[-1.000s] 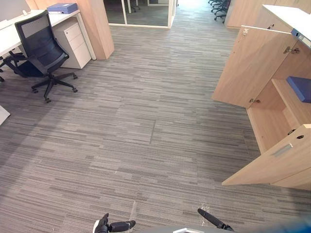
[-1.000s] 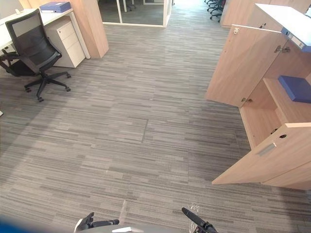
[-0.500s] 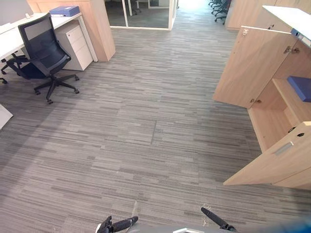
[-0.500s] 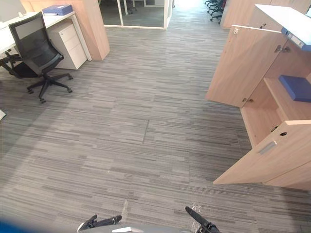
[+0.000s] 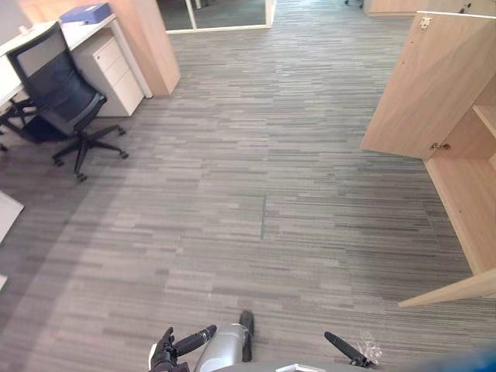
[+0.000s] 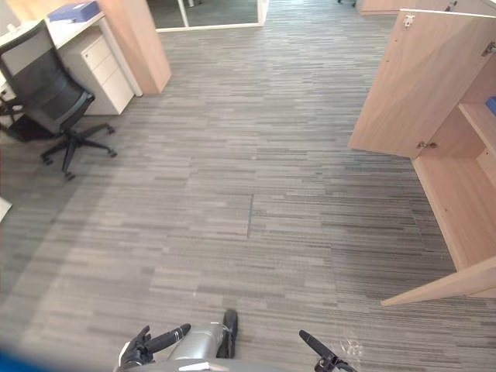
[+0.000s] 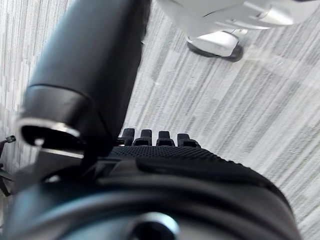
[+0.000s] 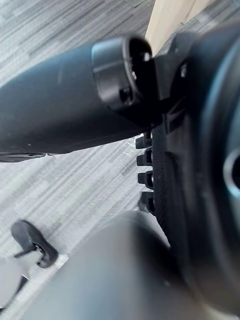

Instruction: Walk over to the cabinet, pick up the folder, carry it to the office cabinet, place the folder inside the office cabinet, then close the office cabinet door

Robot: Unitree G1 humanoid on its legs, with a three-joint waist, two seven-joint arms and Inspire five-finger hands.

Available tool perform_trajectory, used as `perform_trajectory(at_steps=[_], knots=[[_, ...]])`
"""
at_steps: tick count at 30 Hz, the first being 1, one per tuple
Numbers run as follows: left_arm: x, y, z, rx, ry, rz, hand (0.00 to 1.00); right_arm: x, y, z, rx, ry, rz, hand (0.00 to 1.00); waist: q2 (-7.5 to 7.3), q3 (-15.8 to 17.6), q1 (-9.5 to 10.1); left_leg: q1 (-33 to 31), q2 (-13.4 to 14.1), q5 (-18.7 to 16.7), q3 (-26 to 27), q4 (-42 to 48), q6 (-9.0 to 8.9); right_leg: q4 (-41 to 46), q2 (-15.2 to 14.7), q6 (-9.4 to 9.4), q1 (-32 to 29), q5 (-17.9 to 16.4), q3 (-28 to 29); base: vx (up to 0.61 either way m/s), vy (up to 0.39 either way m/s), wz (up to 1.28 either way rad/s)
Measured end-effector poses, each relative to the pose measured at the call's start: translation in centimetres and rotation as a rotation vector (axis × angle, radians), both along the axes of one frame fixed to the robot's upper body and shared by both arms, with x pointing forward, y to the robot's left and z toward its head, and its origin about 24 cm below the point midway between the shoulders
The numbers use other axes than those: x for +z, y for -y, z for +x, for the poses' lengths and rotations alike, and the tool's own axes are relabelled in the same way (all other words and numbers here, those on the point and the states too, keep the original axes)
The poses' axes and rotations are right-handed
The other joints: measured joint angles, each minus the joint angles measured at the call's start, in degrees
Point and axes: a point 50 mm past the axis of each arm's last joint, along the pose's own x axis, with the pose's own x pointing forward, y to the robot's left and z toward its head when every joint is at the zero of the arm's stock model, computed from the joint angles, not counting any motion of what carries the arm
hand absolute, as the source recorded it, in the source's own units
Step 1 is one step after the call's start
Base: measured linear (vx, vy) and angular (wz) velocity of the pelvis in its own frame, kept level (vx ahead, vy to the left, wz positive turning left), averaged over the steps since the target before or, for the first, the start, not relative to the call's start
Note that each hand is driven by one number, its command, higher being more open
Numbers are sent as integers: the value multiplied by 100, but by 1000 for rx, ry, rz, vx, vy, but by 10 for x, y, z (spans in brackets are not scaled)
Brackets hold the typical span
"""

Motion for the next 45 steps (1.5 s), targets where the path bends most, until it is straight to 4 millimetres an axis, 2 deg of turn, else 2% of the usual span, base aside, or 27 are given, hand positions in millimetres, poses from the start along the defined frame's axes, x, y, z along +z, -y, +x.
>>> perform_trajectory(at_steps=[1, 2, 3, 4, 6, 7, 10, 13, 14, 16, 19, 22, 23, 24, 26, 28, 31, 34, 35, 37, 38, 39, 41, 42, 43, 44, 45], knots=[[-1, -1, -3, 2, -10, 1, 100, 0, 0, 0, 2, 1, -1, 100, -31, -42, -4, 205, -106, -58, 103, -112, 83, 471, -115, -83, -200, 161, 70, 490, 342, -57], [-2, 0, -9, 6, -28, -1, 100, 2, 6, -2, 17, 7, -35, 100, -42, -205, -46, 526, -293, -148, 232, -369, 215, 1428, -352, -321, -653, 698, 68, 575, 366, -44], [-2, 0, -10, 8, -32, -2, 100, 4, 12, 3, 32, 25, -58, 100, -53, -260, -106, 910, -476, -176, 289, -664, 279, 2336, -601, -709, -1034, 1193, -34, 476, 299, -29], [-2, 0, -9, 7, -30, -2, 100, 5, 13, 6, 36, 37, -67, 100, -80, -241, -162, 1138, -551, -179, 271, -796, 288, 2755, -718, -896, -1190, 1301, -207, 543, 287, -7], [-4, 5, -8, -9, -38, -18, 100, 7, 16, 9, 53, 47, -84, 100, -3, -217, -276, 1814, -589, -182, 91, -1232, 328, 3571, -808, -835, -1420, 1127, -1080, 395, 171, 10], [-5, 8, -6, -35, -42, -24, 100, 7, 14, 10, 79, 47, -83, 100, 87, -168, -298, 2112, -523, -182, -28, -1435, 332, 3636, -686, -679, -1535, 694, -1519, 267, 80, 9], [-5, 7, 2, -83, -42, -21, 100, 5, -2, 19, 90, 70, -41, 100, 61, 129, -343, 2719, -326, -185, -167, -1745, 337, 2663, -51, -264, -1719, -87, -2119, 272, -19, 14], [-4, 6, 5, -102, -39, -7, 100, 7, -7, 28, 152, 104, -55, 100, 36, 266, -351, 3072, -156, -334, -145, -2082, 284, 1046, 354, -252, -2023, -29, -2671, 207, -101, 1], [-4, 5, 4, -107, -44, -2, 100, 7, -9, 28, 152, 108, -53, 100, 22, 273, -353, 3119, -115, -396, -118, -2086, 245, 687, 435, -283, -2024, 70, -2744, 211, -161, -7], [-5, 5, 0, -123, -59, 6, 100, 6, -12, 22, 121, 111, -45, 100, -2, 289, -375, 3353, 142, -693, -145, -2033, 52, 213, 734, -570, -1952, 650, -2790, 270, -226, -5], [-5, 8, 2, -155, -68, 2, 100, 6, -10, 21, 122, 116, -47, 100, 97, 258, -393, 3371, 572, -911, -101, -1847, -180, 167, 1238, -784, -1880, 338, -2863, 417, -279, -21], [-5, 6, 1, -139, -68, 3, 100, 5, -9, 14, 109, 91, -49, 100, 122, 251, -447, 3032, 884, -1078, -149, -702, -463, -313, 1638, -856, -1438, 244, -2901, 413, -272, -15], [-5, 5, 1, -92, -57, -7, 100, 4, -8, 9, 106, 78, -56, 100, 133, 243, -494, 2607, 1052, -1083, -168, 492, -526, -637, 1834, -879, -1139, 242, -2900, 440, -246, -18], [-5, 7, -1, -14, -45, -37, 100, 4, -5, 3, 101, 69, -68, 100, 210, 221, -494, 2112, 1275, -825, -175, 1789, -643, -931, 2059, -938, -845, 240, -2844, 426, -227, -27], [-7, 10, -10, 101, -44, -80, 100, 5, 0, -2, 108, 54, -81, 100, 313, 227, -441, 1463, 1650, -649, -66, 3514, -652, -1226, 2404, -1078, -369, 159, -2487, 463, -107, -78], [-7, 7, -13, 124, -46, -80, 100, 4, -2, -2, 150, 46, -79, 100, 260, 246, -382, 1124, 1744, -750, 80, 4085, -549, -1362, 2481, -1139, -96, 86, -2114, 419, 20, -114], [-3, 2, -8, 141, -1, -63, 100, 2, -5, -3, 168, 19, -71, 100, 86, 339, -177, 468, 1591, -1076, 152, 3805, -469, -1618, 2356, -1085, 390, 83, -1386, 450, 77, -128], [2, -1, -1, 137, 37, -40, 100, 1, -9, -3, 178, 4, -65, 100, -22, 392, -141, -4, 1167, -1234, -161, 2297, -546, -1789, 1976, -807, 775, -19, -846, 388, 179, -100], [2, -1, 0, 142, 39, -36, 100, 1, -9, -3, 182, 4, -65, 100, -34, 387, -140, -88, 963, -1183, -508, 1572, -604, -1803, 1843, -681, 804, -93, -695, 402, 260, -86], [2, 0, -1, 176, 45, -37, 100, 3, -8, -3, 213, 12, -81, 100, -2, 371, -119, -238, 809, -737, -1367, 118, -659, -1941, 1610, -351, 996, -296, -365, 491, 340, -94], [1, 2, -2, 187, 42, -41, 100, 3, -7, -5, 219, 11, -87, 100, 20, 356, -98, -244, 816, -627, -1523, -70, -675, -1944, 1571, -268, 1044, -344, -273, 595, 460, -100], [0, 2, -9, 213, 26, -45, 100, 2, -7, -13, 216, -9, -86, 100, 46, 196, -17, -249, 797, 144, -1531, 76, -857, -1852, 1433, -112, 1076, -417, -24, 508, 417, -99], [1, -5, -12, 229, 24, -23, 100, 0, -17, -12, 227, -8, -60, 100, -147, 51, 81, -252, 767, -134, -1137, 360, -774, -1567, 1178, 68, 855, -318, 200, 428, 374, -104], [2, -8, -13, 238, 26, -16, 100, 0, -25, -9, 229, 8, -40, 100, -261, -30, 92, -204, 763, -349, -874, 565, -604, -1279, 1031, 206, 697, -194, 232, 334, 305, -94], [2, -10, -15, 247, 21, -12, 100, 0, -30, -6, 231, 20, -27, 100, -282, -44, 126, -129, 736, -435, -714, 638, -524, -1010, 927, 200, 577, -172, 249, 389, 361, -128], [2, -12, -18, 265, 18, -9, 100, 1, -36, 3, 239, 47, -14, 100, -385, -99, 181, 112, 649, -558, -395, 638, -367, -89, 719, 141, 180, -133, 314, 385, 431, -124], [2, -10, -15, 274, 27, -17, 100, 3, -35, 12, 257, 64, -16, 100, -344, -66, 151, 395, 540, -639, -182, 578, -231, 963, 519, -138, -282, 122, 298, 302, 355, -110]])
